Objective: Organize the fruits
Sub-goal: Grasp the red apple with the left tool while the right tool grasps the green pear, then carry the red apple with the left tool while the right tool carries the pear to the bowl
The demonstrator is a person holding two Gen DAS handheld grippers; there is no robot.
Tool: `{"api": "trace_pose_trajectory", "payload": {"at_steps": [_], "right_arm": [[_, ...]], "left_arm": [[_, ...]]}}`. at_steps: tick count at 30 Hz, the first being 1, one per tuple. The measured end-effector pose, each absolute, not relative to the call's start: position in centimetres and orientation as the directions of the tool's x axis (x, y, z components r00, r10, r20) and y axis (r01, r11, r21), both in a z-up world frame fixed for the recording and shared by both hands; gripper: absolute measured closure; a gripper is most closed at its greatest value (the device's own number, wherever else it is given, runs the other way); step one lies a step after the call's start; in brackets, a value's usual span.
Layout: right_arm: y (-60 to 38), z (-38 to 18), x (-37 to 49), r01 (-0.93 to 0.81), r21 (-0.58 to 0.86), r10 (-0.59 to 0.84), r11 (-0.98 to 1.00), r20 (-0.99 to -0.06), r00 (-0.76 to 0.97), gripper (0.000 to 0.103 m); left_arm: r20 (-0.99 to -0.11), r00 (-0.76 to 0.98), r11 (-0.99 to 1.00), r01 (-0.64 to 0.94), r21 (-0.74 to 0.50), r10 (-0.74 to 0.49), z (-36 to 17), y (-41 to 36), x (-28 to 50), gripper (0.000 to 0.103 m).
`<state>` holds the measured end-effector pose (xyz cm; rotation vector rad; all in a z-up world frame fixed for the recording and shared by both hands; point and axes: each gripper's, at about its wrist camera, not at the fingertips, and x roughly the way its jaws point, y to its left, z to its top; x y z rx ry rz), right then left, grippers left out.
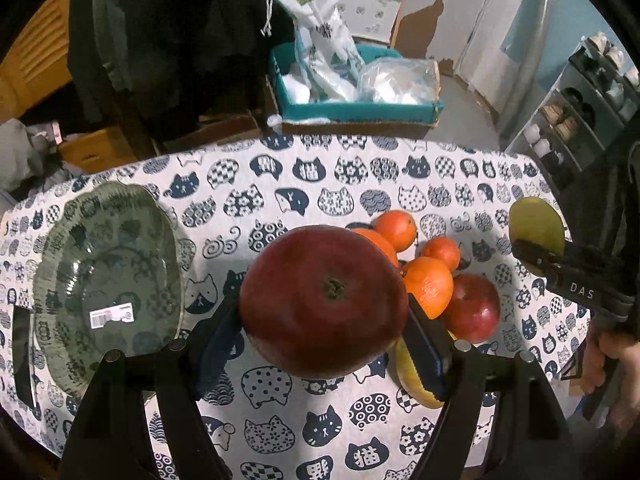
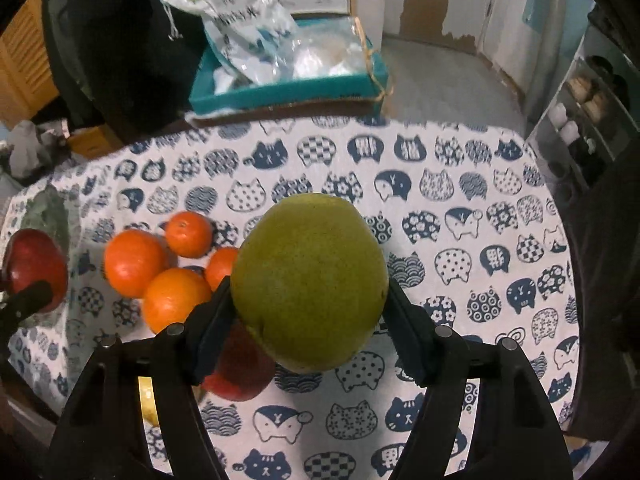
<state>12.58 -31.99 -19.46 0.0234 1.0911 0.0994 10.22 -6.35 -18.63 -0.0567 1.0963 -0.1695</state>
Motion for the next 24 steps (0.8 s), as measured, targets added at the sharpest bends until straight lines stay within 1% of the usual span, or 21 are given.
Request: {"api": "trace_pose_trajectory", "payload": {"at_steps": [8,24], "right_arm": [[-30.5,-16.4,11.6,-0.110,0.068,0.117,0.992,-0.841,0.528,0.032],[-26.3,-10.2,8.9,-0.231,0.086,0.218,0.969,-0.740,0.636,0.032]], "left_arm": [[-0.839,0.517,0.985,0.111,-0.129,-0.168,-15.5,-5.3,9.0,0.024],[-0.745,0.651,0.989,0.095,-0.113,-0.147,-9.7,-2.2,6.1,0.024]]}}
